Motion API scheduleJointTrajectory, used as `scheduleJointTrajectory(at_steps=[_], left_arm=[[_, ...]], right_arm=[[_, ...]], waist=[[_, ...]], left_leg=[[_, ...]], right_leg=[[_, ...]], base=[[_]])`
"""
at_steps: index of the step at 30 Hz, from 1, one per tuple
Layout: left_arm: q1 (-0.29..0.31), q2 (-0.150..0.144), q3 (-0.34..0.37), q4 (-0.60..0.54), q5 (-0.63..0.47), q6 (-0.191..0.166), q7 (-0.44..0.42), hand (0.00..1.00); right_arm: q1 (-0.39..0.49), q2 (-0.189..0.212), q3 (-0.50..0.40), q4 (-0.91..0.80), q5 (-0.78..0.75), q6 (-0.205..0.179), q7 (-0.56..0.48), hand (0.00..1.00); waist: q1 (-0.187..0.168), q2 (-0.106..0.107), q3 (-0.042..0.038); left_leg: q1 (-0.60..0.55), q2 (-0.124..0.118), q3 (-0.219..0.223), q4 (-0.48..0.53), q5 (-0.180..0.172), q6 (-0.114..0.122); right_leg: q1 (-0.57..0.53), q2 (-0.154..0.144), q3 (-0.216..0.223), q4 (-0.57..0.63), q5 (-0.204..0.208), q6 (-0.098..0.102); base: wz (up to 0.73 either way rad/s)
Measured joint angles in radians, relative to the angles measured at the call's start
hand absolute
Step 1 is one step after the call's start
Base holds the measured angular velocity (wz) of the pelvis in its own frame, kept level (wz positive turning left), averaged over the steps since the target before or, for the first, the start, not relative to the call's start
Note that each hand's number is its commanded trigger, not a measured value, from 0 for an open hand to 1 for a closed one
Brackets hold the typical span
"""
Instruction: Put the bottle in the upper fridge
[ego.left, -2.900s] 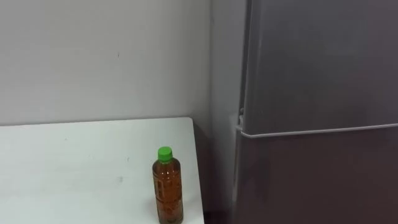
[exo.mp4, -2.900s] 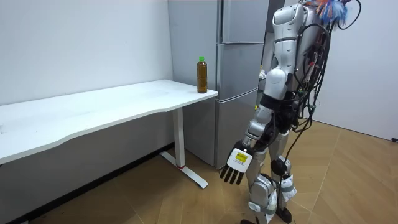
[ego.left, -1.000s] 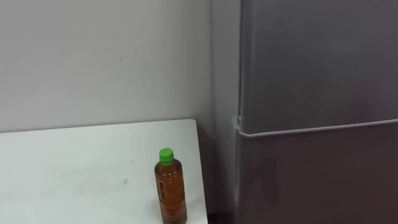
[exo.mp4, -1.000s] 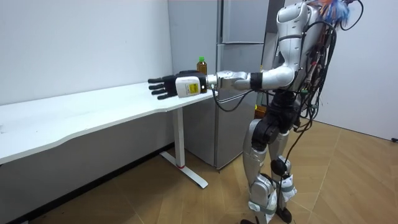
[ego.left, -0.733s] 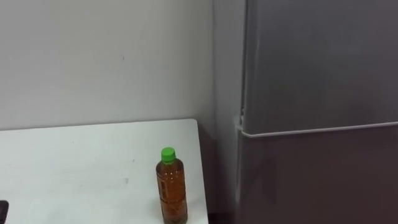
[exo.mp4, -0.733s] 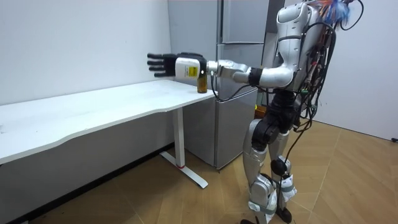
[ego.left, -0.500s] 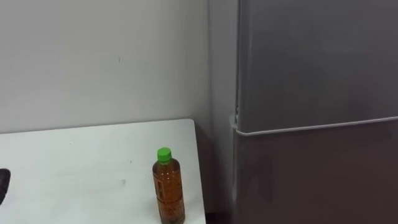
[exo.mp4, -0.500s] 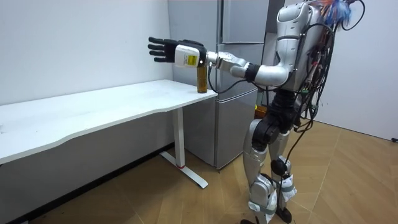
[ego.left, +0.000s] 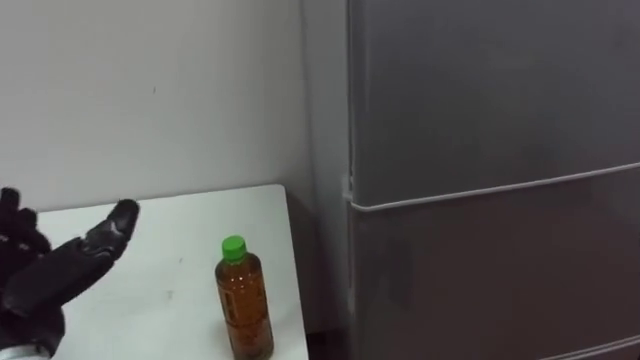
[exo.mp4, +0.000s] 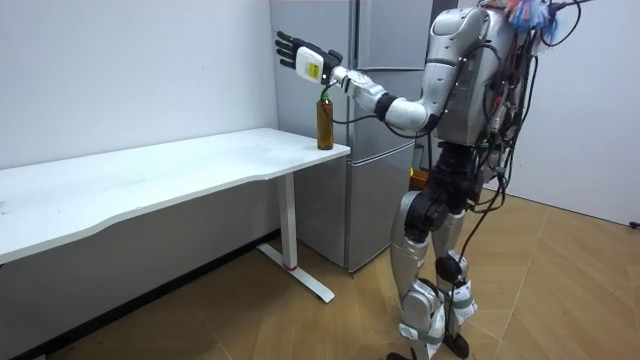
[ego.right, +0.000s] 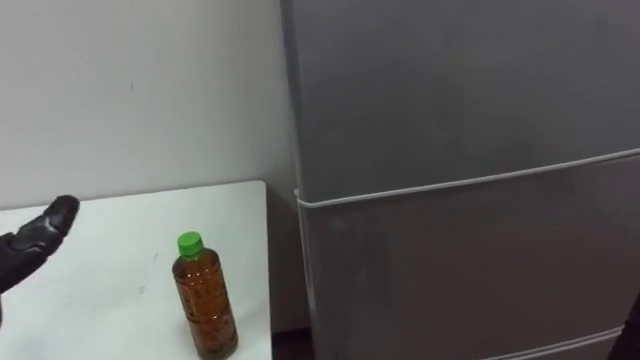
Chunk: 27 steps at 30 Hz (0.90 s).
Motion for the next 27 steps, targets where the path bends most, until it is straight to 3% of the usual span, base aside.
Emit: scheduleJointTrajectory(at_steps=[4, 8, 12, 16, 18, 21, 27], left_arm=[[-0.034, 0.0, -0.055, 0.0, -0.007, 0.042, -0.059, 0.0], [-0.067, 0.0, -0.092, 0.0, -0.007, 0.063, -0.108, 0.0], [-0.088, 0.001, -0.118, -0.004, -0.01, 0.089, -0.149, 0.0], [-0.145, 0.004, -0.145, -0.004, -0.016, 0.121, -0.205, 0.0], [-0.161, 0.004, -0.154, -0.004, -0.017, 0.129, -0.226, 0.0], [-0.201, 0.008, -0.181, -0.004, -0.017, 0.158, -0.256, 0.0], [-0.231, 0.017, -0.239, -0.004, -0.018, 0.188, -0.301, 0.0]], right_arm=[[-0.013, 0.001, 0.0, 0.005, -0.001, 0.01, 0.003, 0.0], [-0.016, 0.001, 0.0, 0.005, -0.004, 0.01, 0.003, 0.0], [-0.019, -0.002, 0.006, 0.006, -0.003, 0.013, 0.006, 0.0], [-0.038, -0.003, 0.007, 0.006, -0.006, 0.037, 0.006, 0.0], [-0.044, -0.004, 0.007, 0.006, -0.006, 0.047, 0.006, 0.0], [-0.048, -0.011, 0.009, 0.005, -0.005, 0.058, 0.004, 0.0], [-0.061, -0.027, 0.038, 0.005, -0.001, 0.075, -0.008, 0.0]], waist=[[-0.026, -0.001, -0.0016], [-0.036, 0.001, -0.0026], [-0.053, 0.008, -0.0097], [-0.075, 0.004, -0.0092], [-0.078, 0.005, -0.01], [-0.08, 0.015, -0.0174], [-0.082, 0.026, -0.018]], left_leg=[[0.005, 0.0, 0.004, 0.0, 0.0, 0.0], [0.005, 0.0, 0.004, 0.0, 0.0, 0.0], [0.009, 0.0, 0.016, 0.0, 0.0, 0.0], [0.011, 0.0, 0.019, 0.0, 0.0, 0.0], [0.013, 0.0, 0.024, 0.0, 0.0, 0.0], [0.0, 0.001, 0.028, 0.001, 0.0, 0.001], [-0.004, 0.001, 0.027, 0.0, 0.001, 0.001]], right_leg=[[0.001, -0.001, 0.001, 0.0, 0.0, 0.0], [0.0, -0.001, 0.005, 0.0, 0.0, 0.0], [0.0, 0.0, 0.015, 0.001, 0.0, 0.0], [0.0, -0.001, 0.017, 0.001, 0.001, 0.0], [-0.002, 0.0, 0.019, 0.001, 0.001, 0.0], [-0.017, -0.001, 0.023, 0.003, 0.002, 0.0], [-0.019, 0.001, 0.024, 0.0, 0.007, 0.0]], base=[[-0.05], [-0.01], [-0.04], [-0.01], [-0.07], [-0.05], [0.0]])
